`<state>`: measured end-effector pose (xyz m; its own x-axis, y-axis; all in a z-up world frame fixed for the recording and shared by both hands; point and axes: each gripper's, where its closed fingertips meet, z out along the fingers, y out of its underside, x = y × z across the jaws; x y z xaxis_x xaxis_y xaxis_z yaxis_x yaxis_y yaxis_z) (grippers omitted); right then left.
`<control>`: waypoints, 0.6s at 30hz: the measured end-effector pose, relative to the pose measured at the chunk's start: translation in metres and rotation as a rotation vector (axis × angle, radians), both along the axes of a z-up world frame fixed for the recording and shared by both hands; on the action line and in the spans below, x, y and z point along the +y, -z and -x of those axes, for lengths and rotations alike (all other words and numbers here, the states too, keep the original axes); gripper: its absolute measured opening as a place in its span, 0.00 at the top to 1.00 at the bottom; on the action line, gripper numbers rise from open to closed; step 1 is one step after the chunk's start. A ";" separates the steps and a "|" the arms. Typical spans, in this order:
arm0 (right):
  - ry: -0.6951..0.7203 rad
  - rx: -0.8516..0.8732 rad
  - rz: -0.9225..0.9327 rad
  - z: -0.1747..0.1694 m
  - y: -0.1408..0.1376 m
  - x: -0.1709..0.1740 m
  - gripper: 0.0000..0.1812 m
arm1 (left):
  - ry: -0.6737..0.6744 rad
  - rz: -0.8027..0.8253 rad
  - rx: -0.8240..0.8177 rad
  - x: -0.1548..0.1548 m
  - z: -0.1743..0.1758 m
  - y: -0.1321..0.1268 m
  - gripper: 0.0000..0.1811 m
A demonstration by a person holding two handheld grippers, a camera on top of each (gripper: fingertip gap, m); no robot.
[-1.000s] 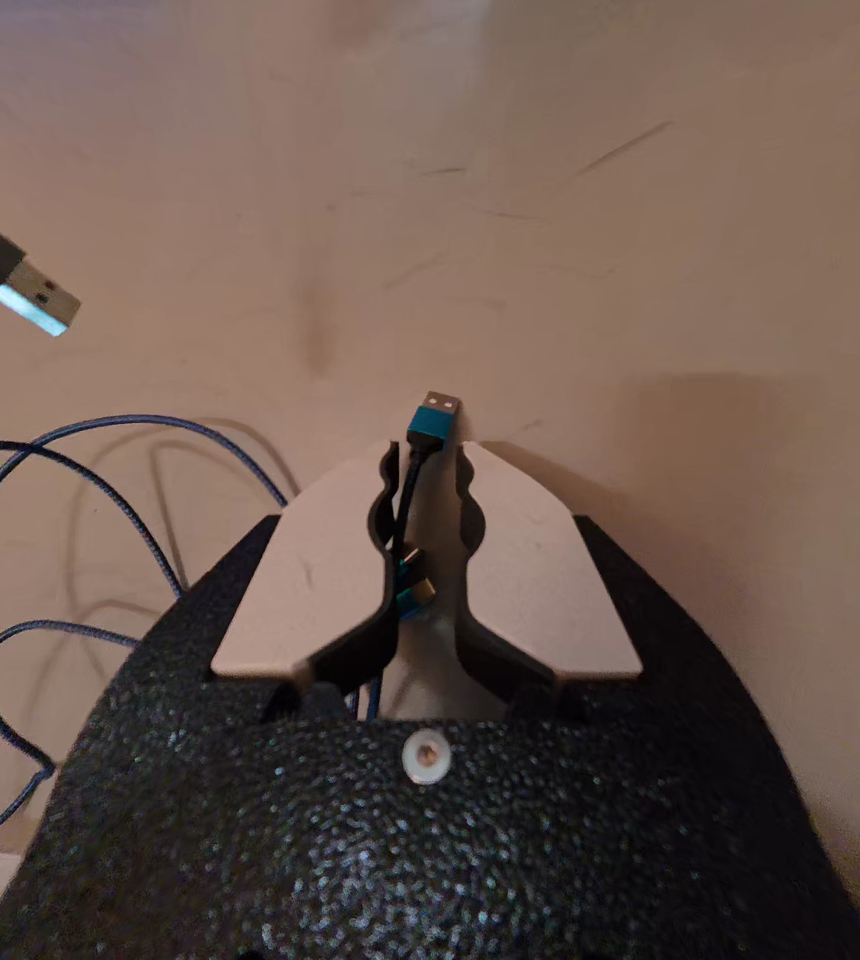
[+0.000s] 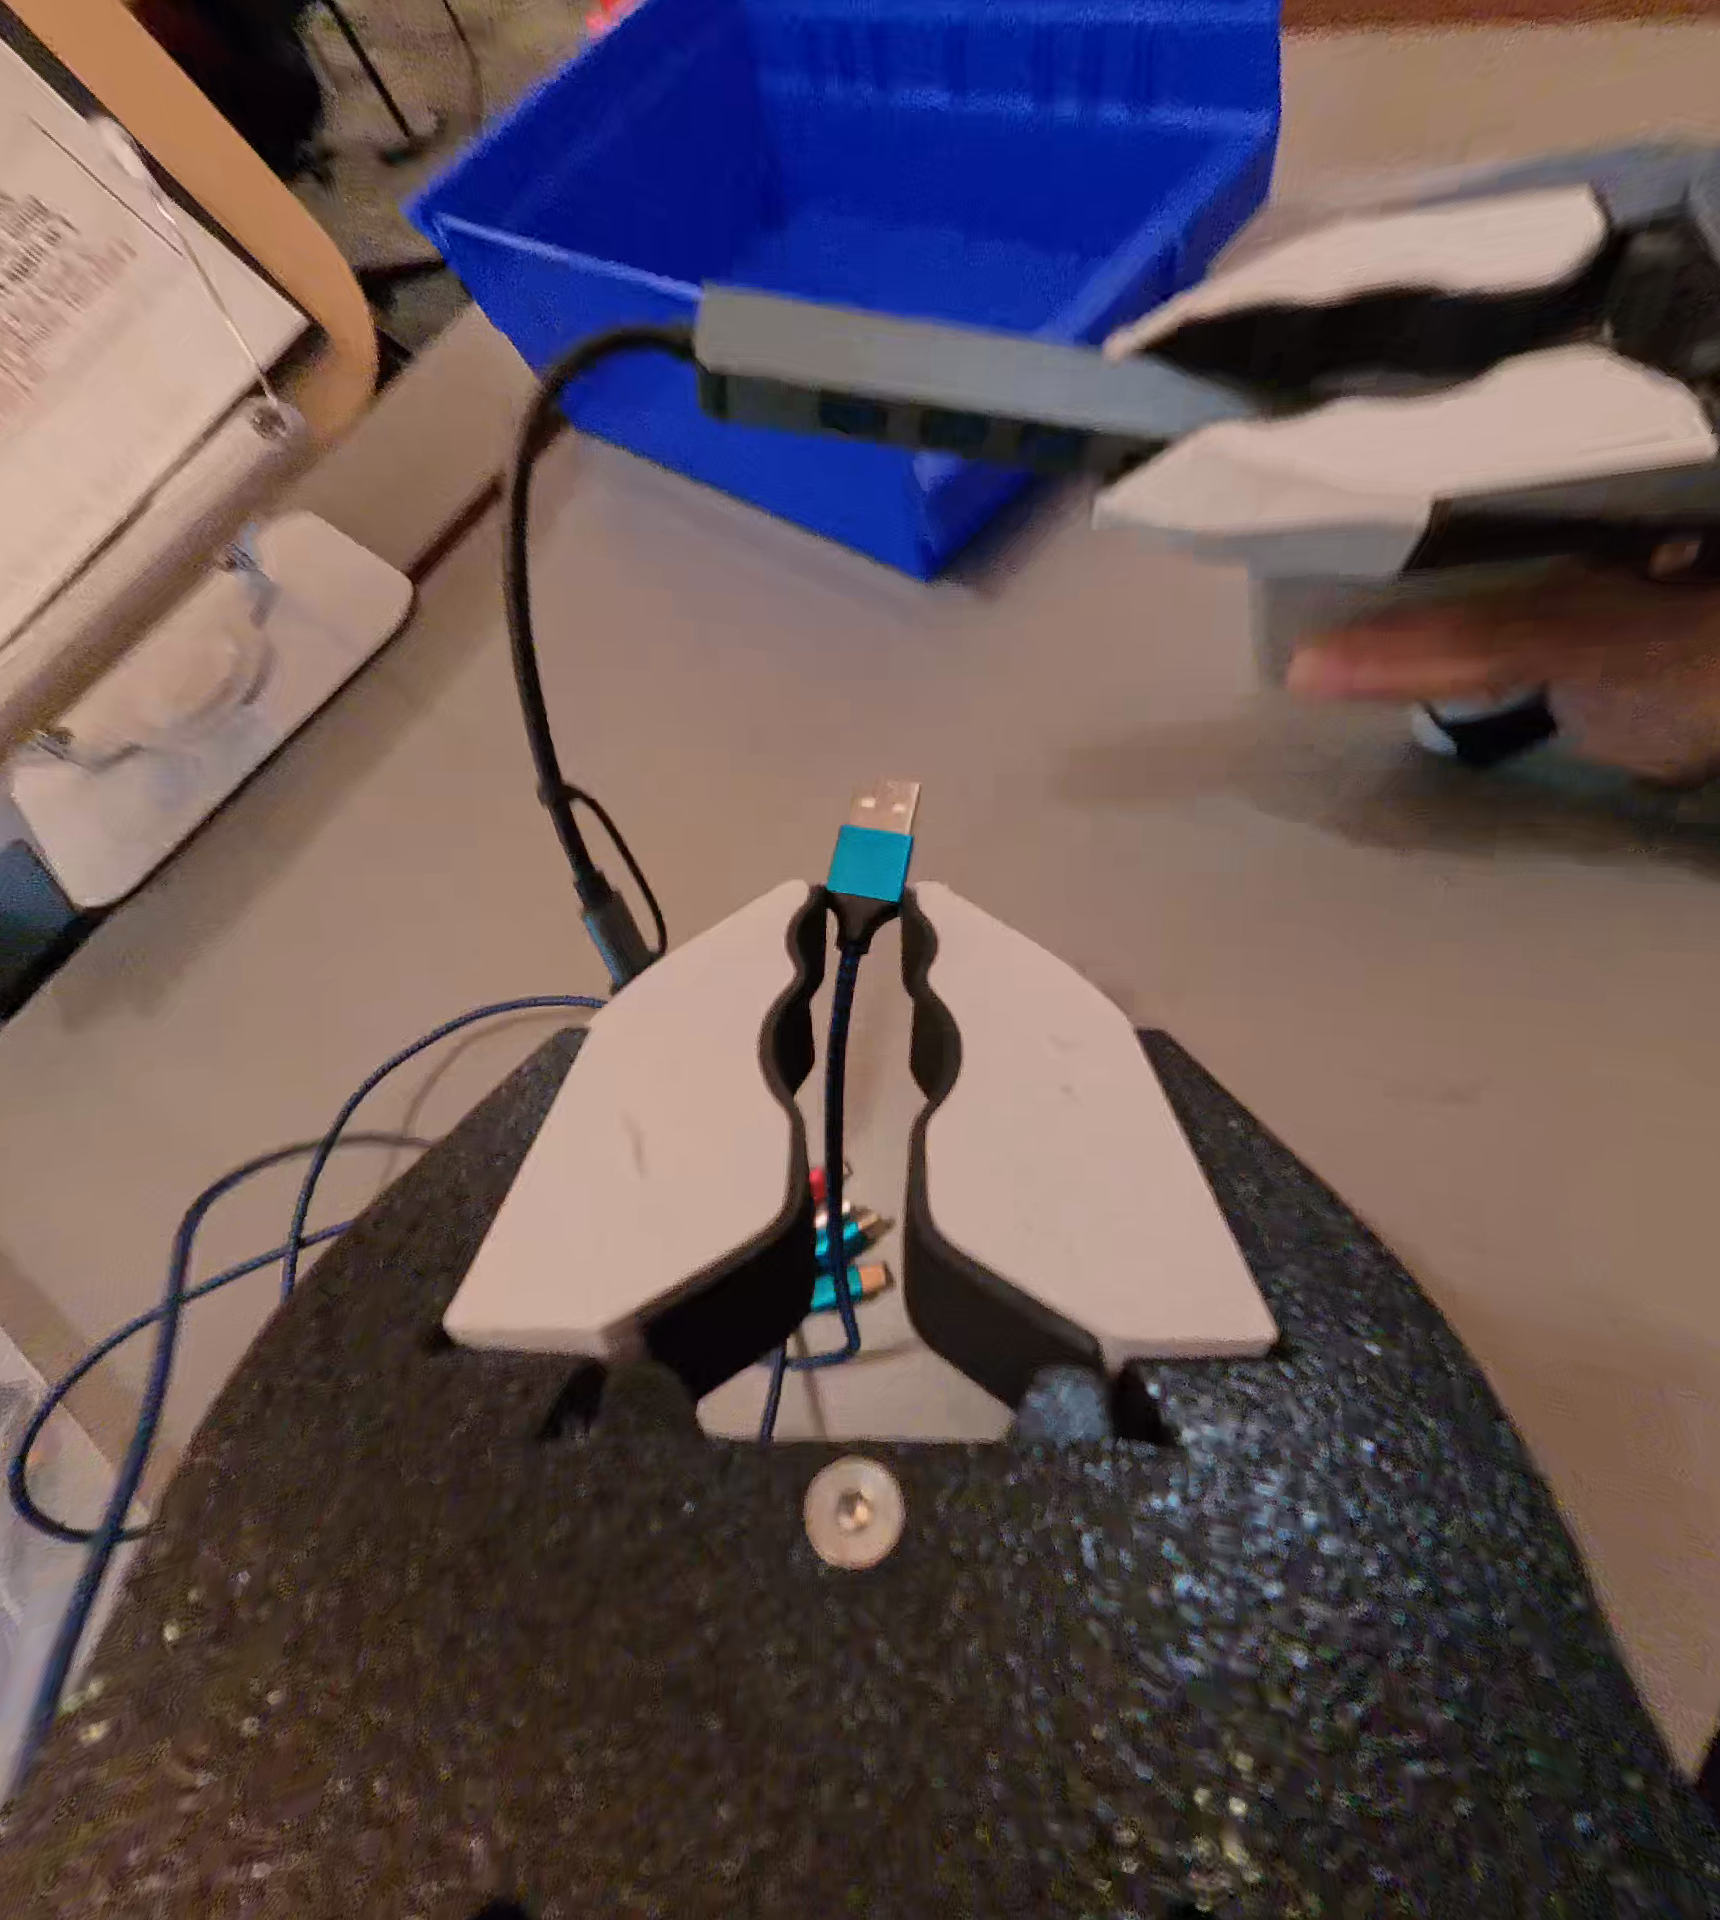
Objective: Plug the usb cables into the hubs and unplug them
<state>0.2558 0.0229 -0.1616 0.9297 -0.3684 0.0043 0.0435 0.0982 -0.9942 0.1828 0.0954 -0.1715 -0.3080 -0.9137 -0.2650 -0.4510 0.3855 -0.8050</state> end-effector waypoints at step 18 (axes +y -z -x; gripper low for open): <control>-0.043 0.012 0.199 0.049 -0.001 0.039 0.82 | -0.049 0.268 -0.123 0.016 0.000 -0.021 0.93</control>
